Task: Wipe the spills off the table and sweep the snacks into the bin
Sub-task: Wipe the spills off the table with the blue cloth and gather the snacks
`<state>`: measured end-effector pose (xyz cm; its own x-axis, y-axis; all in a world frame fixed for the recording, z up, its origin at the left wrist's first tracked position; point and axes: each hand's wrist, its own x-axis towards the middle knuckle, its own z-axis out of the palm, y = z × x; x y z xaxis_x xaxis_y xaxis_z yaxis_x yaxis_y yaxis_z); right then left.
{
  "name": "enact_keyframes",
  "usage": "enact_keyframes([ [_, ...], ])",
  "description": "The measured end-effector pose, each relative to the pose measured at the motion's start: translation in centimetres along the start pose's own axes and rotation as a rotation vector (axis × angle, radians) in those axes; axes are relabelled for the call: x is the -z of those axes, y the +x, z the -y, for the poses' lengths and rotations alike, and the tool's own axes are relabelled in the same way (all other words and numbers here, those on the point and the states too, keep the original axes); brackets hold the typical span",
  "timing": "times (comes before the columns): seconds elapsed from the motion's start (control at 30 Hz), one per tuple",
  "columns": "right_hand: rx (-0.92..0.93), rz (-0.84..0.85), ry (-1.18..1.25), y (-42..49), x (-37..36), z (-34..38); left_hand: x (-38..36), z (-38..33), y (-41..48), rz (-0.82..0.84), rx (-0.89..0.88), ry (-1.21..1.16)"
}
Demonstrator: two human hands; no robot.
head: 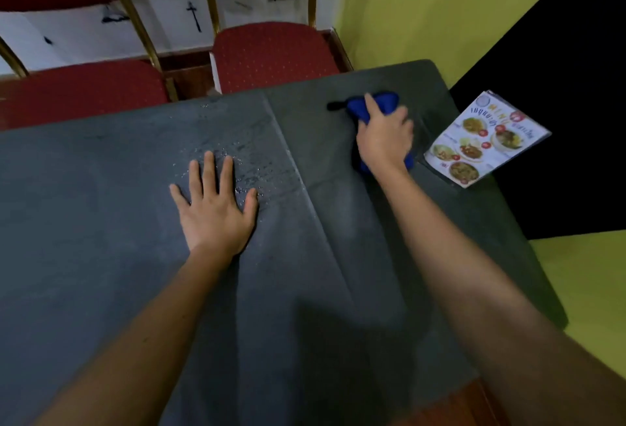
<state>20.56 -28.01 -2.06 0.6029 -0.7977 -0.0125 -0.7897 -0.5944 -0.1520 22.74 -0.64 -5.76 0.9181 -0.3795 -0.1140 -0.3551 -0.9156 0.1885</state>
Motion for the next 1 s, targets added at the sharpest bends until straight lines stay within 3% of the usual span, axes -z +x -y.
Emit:
enact_keyframes([
  [0.2,-0.097,0.037,0.045,7.0,-0.5,3.4,0.0,0.0,-0.1,0.001,0.01,0.042],
  [0.47,-0.194,0.027,0.071,5.3,-0.9,5.0,1.1,0.8,0.5,0.014,-0.059,0.056],
  [0.6,-0.023,0.048,0.044,0.2,-1.7,10.2,2.9,3.2,0.9,-0.003,-0.121,-0.02],
  [0.77,0.355,0.137,0.019,-6.3,-2.5,17.9,3.6,7.0,-2.5,-0.099,-0.024,-0.046],
  [0.87,0.565,0.141,-0.034,-8.8,-2.7,19.8,3.3,9.0,-5.3,-0.026,0.019,-0.036],
  [1.0,0.564,0.154,-0.026,-7.2,-2.0,17.8,2.5,9.6,-7.1,0.066,0.073,0.002],
])
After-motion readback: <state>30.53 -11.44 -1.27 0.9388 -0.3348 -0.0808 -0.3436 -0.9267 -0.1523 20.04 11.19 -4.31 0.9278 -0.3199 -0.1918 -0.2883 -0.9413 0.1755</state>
